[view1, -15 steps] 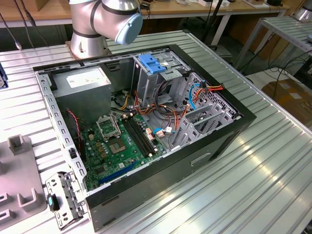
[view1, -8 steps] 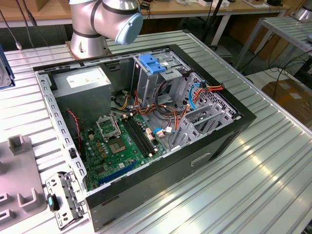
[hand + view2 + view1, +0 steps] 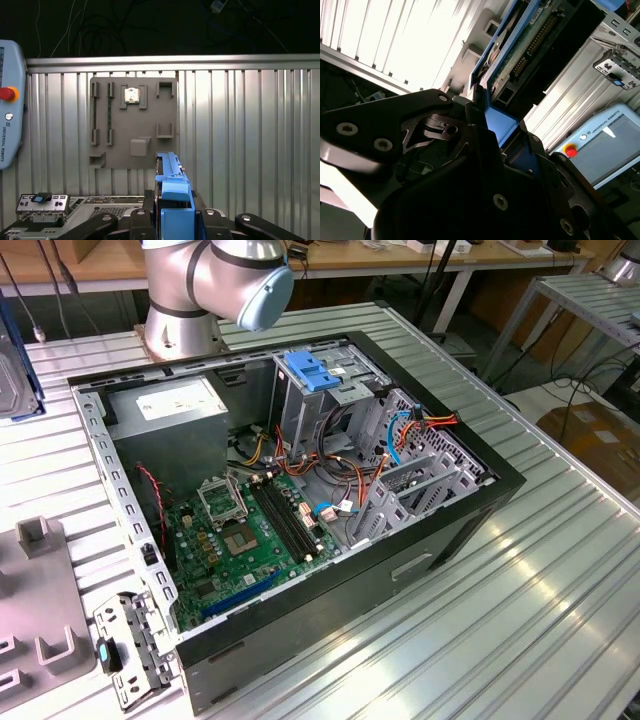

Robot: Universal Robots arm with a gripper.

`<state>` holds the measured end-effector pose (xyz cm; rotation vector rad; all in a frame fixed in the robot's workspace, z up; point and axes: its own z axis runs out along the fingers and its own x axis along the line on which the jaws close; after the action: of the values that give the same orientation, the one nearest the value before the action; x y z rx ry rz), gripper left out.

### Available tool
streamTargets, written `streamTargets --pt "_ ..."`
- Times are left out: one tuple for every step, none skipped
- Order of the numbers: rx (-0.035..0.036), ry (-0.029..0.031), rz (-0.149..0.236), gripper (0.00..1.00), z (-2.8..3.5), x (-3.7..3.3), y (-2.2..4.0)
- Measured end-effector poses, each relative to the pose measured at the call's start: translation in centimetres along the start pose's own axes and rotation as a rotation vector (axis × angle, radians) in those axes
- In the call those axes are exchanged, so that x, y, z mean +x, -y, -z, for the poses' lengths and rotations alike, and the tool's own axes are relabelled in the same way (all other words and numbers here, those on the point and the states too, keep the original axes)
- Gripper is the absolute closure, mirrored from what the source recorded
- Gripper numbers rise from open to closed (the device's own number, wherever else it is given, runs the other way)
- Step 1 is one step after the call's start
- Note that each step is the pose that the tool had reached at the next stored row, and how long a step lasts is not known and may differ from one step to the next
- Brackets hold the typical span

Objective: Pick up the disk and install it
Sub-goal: 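Pick up the disk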

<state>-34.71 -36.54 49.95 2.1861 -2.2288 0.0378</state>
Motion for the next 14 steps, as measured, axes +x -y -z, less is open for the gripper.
streamTargets --pt "-0.0001 0.0 0.0 0.63 0.0 0.0 0.14" --pt "0.0 0.0 0.0 0.63 0.0 -0.01 0.3" --pt "-0.0001 0.0 0.0 0.63 0.0 -0.01 0.56" --pt "-0.0001 0.0 0.0 0.63 0.0 -0.01 0.7" --pt "0.0 0.0 0.0 0.63 0.0 -0.02 0.8" --pt "-0.0001 0.0 0.0 0.63 0.0 -0.02 0.9" --pt "-0.0001 -0.0001 0.0 0.63 0.0 0.0 0.97" --pt "0.0 0.0 0.0 0.63 0.0 0.04 1.04" --pt "0.0 0.0 0.0 0.63 0.0 0.09 1.09" --pt "-0.0001 0.0 0.0 0.63 0.0 0.15 1.12" --pt "0.0 0.0 0.0 0.63 -0.01 0.25 1.15" --pt "0.0 0.0 0.0 0.63 -0.02 0.36 1.17" --pt "0.0 0.0 0.0 0.63 -0.02 0.49 1.19" --pt "0.0 0.0 0.0 0.63 -0.03 0.84 1.25"
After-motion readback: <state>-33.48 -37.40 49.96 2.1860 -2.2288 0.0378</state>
